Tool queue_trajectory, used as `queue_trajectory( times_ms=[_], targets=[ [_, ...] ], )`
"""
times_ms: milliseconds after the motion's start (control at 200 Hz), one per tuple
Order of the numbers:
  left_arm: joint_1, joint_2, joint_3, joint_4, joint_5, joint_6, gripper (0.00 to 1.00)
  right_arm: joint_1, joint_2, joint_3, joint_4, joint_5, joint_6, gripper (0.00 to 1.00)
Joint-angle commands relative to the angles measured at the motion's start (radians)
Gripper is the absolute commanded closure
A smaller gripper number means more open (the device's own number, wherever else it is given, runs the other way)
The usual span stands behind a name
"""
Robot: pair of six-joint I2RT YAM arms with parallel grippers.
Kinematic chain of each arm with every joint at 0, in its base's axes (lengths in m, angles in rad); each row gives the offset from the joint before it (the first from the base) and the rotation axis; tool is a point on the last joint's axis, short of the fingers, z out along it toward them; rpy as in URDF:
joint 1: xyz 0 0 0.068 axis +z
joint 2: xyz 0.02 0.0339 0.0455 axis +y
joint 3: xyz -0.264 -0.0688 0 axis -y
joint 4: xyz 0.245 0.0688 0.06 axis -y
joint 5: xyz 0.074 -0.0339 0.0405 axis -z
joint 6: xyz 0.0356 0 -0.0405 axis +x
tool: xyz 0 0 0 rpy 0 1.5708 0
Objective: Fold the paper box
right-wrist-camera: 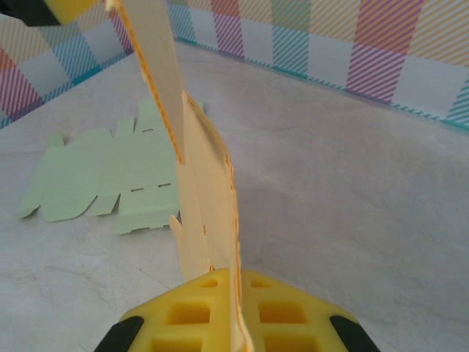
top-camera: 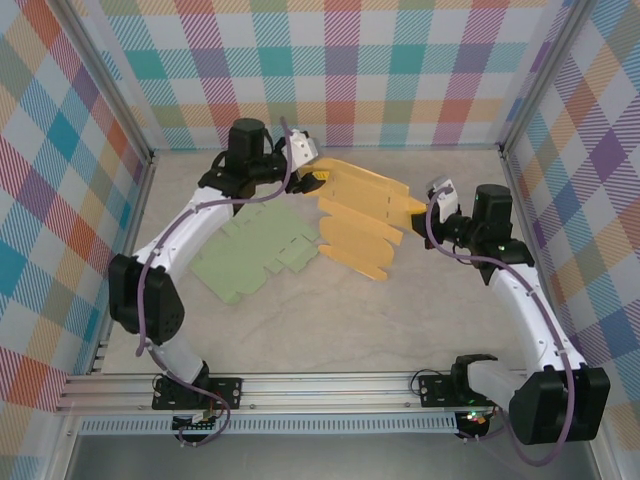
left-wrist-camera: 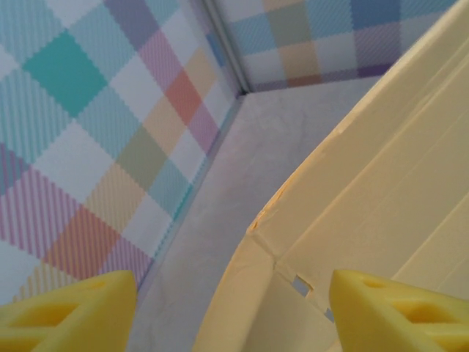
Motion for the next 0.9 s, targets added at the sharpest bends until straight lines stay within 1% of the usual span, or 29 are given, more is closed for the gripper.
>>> queue_trajectory(
  times_ms=[0,95,240,280,415,445,510,615,745,815,895],
  targets=[
    [0.006,0.036,0.094,-0.205,0.112,0.181,0.38,0.007,-0.02,-0.011,0.006,-0.07,-0.024,1.0],
    [0.001,0.046,0.105,-0.225,0.115,0.21,0.43,0.007,-0.017,-0.01,0.004,-0.078,-0.021,1.0],
    [0.0,0.045,0.104,-0.245,0.12,0.234,0.6,0.007,-0.009,-0.008,0.004,-0.105,-0.017,1.0],
    [-0.002,0.045,0.105,-0.244,0.116,0.234,0.63,0.006,-0.007,-0.006,0.003,-0.115,-0.017,1.0],
    [-0.012,0.043,0.108,-0.236,0.091,0.231,0.62,0.006,-0.004,0.004,-0.012,-0.144,-0.016,1.0],
    [-0.015,0.041,0.108,-0.228,0.083,0.229,0.61,0.007,-0.004,0.005,-0.015,-0.149,-0.017,1.0],
    [-0.023,0.04,0.107,-0.196,0.054,0.215,0.53,0.007,0.0,0.01,-0.024,-0.162,-0.017,1.0],
    [-0.029,0.036,0.111,-0.154,0.015,0.202,0.52,0.007,0.008,0.017,-0.036,-0.173,-0.019,1.0],
    [-0.031,0.031,0.129,-0.153,0.029,0.21,0.52,0.007,0.022,0.028,-0.046,-0.184,-0.022,1.0],
    [-0.031,0.032,0.14,-0.162,0.034,0.221,0.5,0.007,0.028,0.031,-0.048,-0.19,-0.021,1.0],
    [-0.033,0.038,0.159,-0.195,0.045,0.248,0.5,0.007,0.034,0.034,-0.051,-0.195,-0.022,1.0]
  ],
)
